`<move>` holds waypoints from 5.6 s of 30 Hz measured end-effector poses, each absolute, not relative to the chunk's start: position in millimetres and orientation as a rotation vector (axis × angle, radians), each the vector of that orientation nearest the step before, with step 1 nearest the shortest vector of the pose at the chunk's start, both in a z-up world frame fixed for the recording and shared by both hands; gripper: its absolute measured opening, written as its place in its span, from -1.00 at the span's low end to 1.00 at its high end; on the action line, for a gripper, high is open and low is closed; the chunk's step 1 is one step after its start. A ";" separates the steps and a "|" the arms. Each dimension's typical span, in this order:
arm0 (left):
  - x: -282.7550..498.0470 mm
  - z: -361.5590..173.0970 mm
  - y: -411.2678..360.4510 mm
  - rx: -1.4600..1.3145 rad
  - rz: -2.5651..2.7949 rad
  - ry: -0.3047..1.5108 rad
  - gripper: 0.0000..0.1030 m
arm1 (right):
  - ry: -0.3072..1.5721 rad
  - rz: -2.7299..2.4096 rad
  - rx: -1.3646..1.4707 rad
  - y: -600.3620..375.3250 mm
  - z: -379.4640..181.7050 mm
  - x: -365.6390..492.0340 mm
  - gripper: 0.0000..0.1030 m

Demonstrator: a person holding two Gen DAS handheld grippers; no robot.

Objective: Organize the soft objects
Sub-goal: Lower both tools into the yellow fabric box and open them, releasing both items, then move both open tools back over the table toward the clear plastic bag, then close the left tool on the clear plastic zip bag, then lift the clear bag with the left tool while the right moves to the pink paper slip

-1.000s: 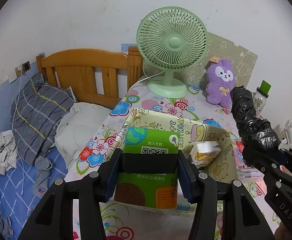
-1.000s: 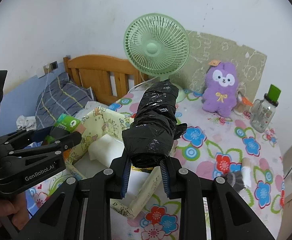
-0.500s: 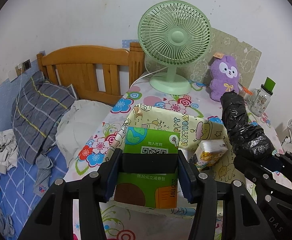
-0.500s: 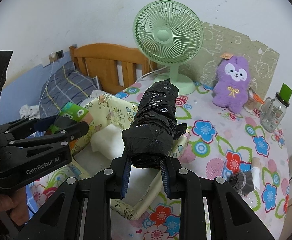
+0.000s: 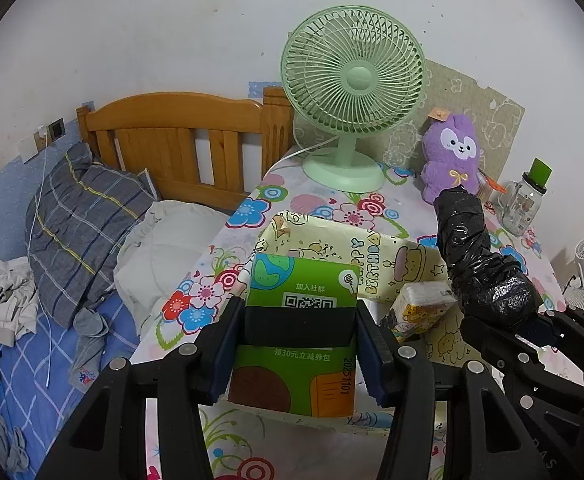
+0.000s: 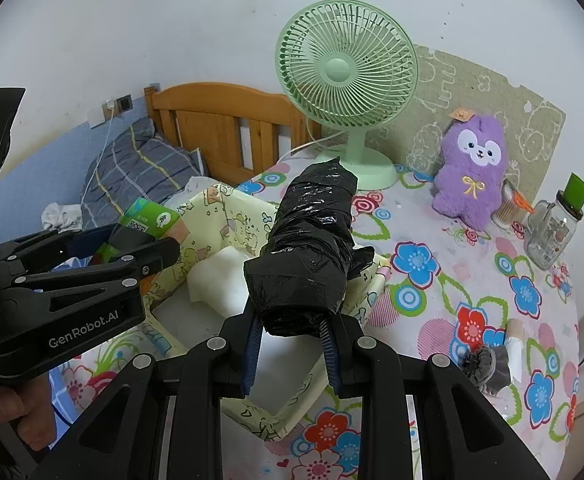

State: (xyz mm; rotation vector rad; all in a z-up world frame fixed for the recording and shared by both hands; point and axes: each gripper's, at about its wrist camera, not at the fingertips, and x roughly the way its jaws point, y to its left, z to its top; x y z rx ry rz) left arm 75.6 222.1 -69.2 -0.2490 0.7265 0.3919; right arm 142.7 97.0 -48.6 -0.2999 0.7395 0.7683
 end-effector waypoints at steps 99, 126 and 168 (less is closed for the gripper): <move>203.0 -164.4 -4.4 -0.005 -0.044 1.032 -0.54 | 0.932 0.391 -0.008 -172.4 -137.3 218.5 0.26; 210.0 -159.5 -26.2 0.045 -0.091 1.015 0.44 | 0.940 0.368 0.007 -182.5 -144.0 226.1 0.26; 183.2 -136.8 -0.7 -0.110 -0.167 0.969 -0.80 | 0.941 0.553 -0.155 -146.4 -151.6 201.2 0.26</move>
